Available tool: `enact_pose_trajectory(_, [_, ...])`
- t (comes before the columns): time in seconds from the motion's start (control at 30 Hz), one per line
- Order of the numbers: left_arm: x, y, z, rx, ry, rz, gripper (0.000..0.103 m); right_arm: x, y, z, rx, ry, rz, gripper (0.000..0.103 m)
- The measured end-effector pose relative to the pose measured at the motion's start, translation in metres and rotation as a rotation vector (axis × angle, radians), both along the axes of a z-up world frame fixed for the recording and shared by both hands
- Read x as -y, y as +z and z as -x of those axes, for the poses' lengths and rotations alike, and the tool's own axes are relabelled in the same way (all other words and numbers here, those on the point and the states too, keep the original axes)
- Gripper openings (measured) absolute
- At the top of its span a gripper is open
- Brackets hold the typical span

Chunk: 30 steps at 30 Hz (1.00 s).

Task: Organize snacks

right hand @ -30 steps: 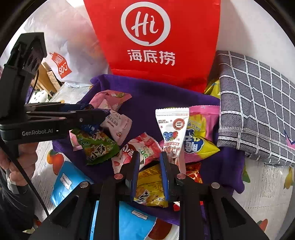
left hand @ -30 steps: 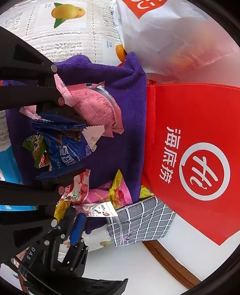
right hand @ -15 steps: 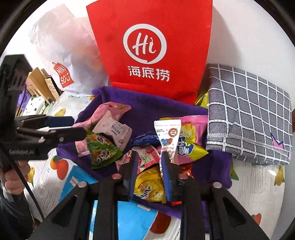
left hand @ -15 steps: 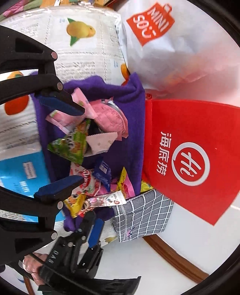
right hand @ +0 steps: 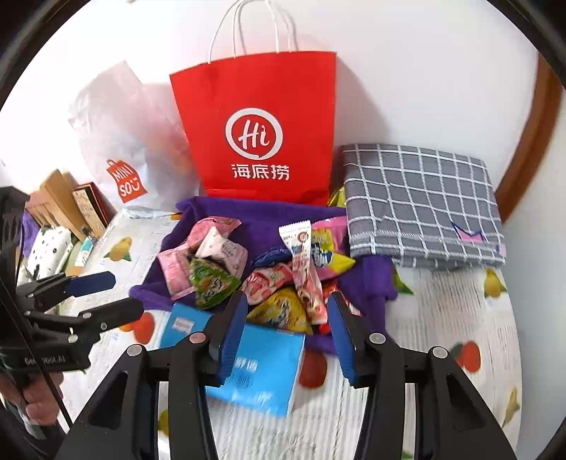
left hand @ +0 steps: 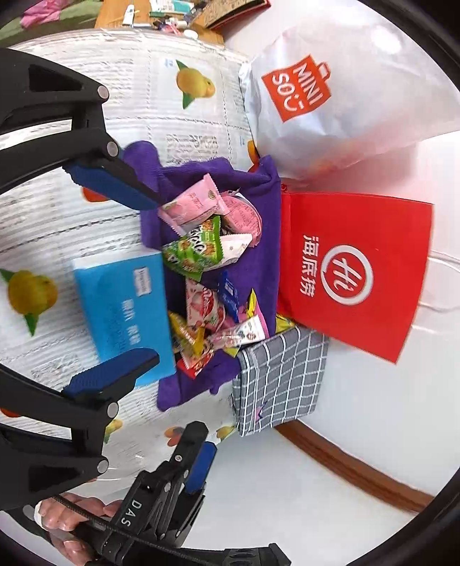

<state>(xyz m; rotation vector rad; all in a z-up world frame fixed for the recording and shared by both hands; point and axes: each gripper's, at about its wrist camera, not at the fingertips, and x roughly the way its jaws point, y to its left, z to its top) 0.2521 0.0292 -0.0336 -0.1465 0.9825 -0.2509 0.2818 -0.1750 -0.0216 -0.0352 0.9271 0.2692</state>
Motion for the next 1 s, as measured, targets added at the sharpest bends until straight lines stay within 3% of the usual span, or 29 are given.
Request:
enact_pose_trajectory(0.17, [0.007,0.018,0.04,0.062,0.01,-0.033,0.085,0.01,0.008,0.041,-0.004,-0.047,-0.031,0.048])
enact_pose_trajectory(0.3, [0.01,0.027,0.073,0.123,0.039,-0.069,0.088,0.015,0.014,0.081,0.041,-0.061,-0.011,0.068])
enact_pose_trajectory(0.5, [0.016,0.034,0.122,0.185,0.068,-0.087,0.089,0.028,0.018,0.142,0.08,-0.105,-0.006,0.068])
enact_pose_trajectory(0.6, [0.019,0.035,0.145,0.216,0.08,-0.102,0.092,0.032,0.017,0.174,0.126,-0.129,0.037,0.08])
enact_pose_trajectory(0.73, [0.023,0.037,0.175,0.245,0.094,-0.1,0.092,0.035,0.015,0.21,0.17,-0.124,0.039,0.083])
enact_pose_trajectory(0.9, [0.03,0.041,0.203,0.276,0.108,-0.125,0.092,0.042,0.017,0.235,0.196,-0.16,0.052,0.085])
enact_pose_trajectory(1.0, [0.033,0.044,0.212,0.296,0.119,-0.137,0.092,0.047,0.021,0.247,0.223,-0.176,0.043,0.094])
